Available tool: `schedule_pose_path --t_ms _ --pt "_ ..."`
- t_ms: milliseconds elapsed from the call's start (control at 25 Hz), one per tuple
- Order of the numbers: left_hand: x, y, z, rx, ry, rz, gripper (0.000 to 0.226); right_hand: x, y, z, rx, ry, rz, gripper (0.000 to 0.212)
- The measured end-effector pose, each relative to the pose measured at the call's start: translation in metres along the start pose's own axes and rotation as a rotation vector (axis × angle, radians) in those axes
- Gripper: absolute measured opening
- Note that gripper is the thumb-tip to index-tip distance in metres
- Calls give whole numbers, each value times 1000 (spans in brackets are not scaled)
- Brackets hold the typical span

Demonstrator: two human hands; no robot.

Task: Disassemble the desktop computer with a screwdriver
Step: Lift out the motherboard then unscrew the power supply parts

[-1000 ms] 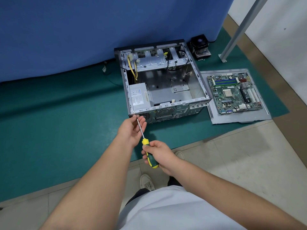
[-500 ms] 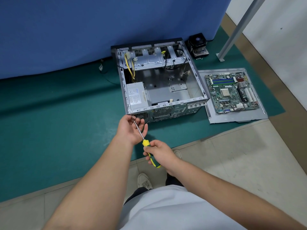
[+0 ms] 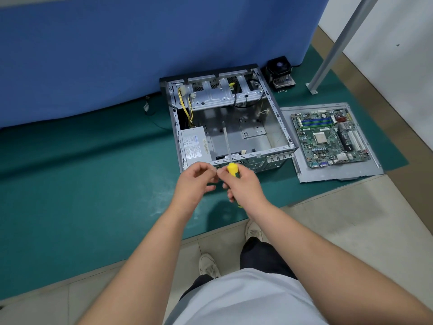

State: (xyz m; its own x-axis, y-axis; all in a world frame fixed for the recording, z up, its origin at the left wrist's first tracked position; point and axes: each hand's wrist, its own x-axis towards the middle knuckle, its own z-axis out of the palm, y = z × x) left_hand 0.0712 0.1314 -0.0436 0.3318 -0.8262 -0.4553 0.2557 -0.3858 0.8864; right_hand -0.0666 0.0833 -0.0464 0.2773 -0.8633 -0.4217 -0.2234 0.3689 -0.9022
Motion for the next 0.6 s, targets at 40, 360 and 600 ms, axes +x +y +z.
schedule_pose_path --t_ms 40,360,600 --pt "2 5 5 43 -3 45 7 4 -7 -5 30 -10 -28 6" --pt "61 36 53 534 43 453 9 71 -49 -67 108 -73 0 3" --pt "134 75 122 817 -76 563 7 142 -76 -142 118 -76 104 9"
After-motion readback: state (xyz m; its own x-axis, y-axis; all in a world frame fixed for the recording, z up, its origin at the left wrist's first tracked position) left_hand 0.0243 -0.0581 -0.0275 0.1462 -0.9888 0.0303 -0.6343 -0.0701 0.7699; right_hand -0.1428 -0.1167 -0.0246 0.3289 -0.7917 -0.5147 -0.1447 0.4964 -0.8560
